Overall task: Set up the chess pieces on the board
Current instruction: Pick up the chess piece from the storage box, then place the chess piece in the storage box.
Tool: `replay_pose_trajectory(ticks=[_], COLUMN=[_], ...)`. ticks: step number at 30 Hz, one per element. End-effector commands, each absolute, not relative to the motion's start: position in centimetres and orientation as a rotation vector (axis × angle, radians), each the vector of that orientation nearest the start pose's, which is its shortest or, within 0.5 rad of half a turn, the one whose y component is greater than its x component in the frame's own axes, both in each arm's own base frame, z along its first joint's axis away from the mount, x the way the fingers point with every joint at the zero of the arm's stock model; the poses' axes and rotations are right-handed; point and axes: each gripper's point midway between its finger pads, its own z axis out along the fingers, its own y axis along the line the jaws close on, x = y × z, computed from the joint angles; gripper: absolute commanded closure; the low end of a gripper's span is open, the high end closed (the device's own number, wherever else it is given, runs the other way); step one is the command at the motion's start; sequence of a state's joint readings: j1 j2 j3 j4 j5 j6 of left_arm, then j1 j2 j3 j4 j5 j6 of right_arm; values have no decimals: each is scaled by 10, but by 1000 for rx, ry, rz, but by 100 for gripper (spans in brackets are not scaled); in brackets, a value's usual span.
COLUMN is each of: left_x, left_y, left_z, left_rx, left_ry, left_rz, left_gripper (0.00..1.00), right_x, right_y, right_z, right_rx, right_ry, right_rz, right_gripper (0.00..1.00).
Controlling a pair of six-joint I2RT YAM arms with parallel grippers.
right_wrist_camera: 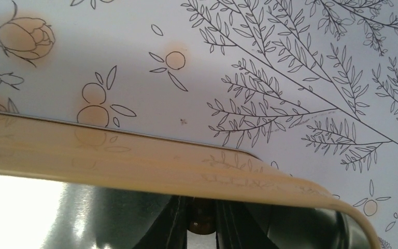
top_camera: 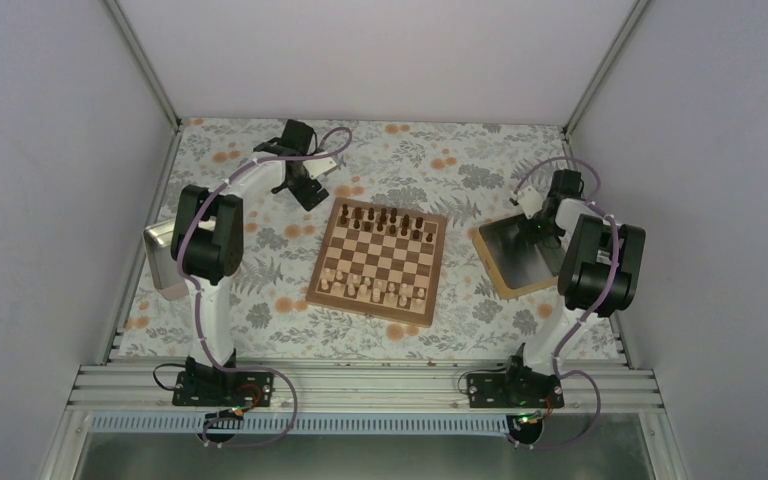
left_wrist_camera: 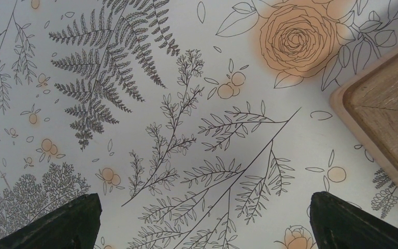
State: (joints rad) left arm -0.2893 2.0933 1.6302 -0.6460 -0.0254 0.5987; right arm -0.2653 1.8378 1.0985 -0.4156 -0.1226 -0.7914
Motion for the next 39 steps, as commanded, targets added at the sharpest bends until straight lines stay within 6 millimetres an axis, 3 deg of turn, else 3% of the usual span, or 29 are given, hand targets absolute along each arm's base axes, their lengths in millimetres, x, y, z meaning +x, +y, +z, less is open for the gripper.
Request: replay_pose_trajectory(ticks=[1, 13, 19, 25, 32, 35, 39], left_x=[485, 484, 481, 480, 479, 479, 478], left_y=[-144, -147, -150, -150, -150, -149, -149], left_z=[62, 61, 62, 63, 62, 61, 61], left_rx=[1167, 1180, 1194, 1195, 1201, 1203, 1206], left_ry=[2434, 2436, 2436, 2434, 2437, 2438, 2437], left_rz=[115, 108, 99, 101, 105, 104, 107], left_gripper=[0, 0, 0, 0, 0, 0, 0], right_x=[392, 359, 328, 315, 302, 305, 327], right_y=[-87, -108, -132, -131, -117, -116, -121], right_z=[25, 100, 106, 98, 90, 88, 94], right_rx=[-754, -1018, -1263, -1402, -1833, -1937, -1992], right_ry=[2636, 2778, 2881, 2920, 2749, 2729, 2683], right_rz=[-121, -248, -431, -415, -614, -723, -875], right_gripper=[96, 96, 94, 96, 95, 94, 94])
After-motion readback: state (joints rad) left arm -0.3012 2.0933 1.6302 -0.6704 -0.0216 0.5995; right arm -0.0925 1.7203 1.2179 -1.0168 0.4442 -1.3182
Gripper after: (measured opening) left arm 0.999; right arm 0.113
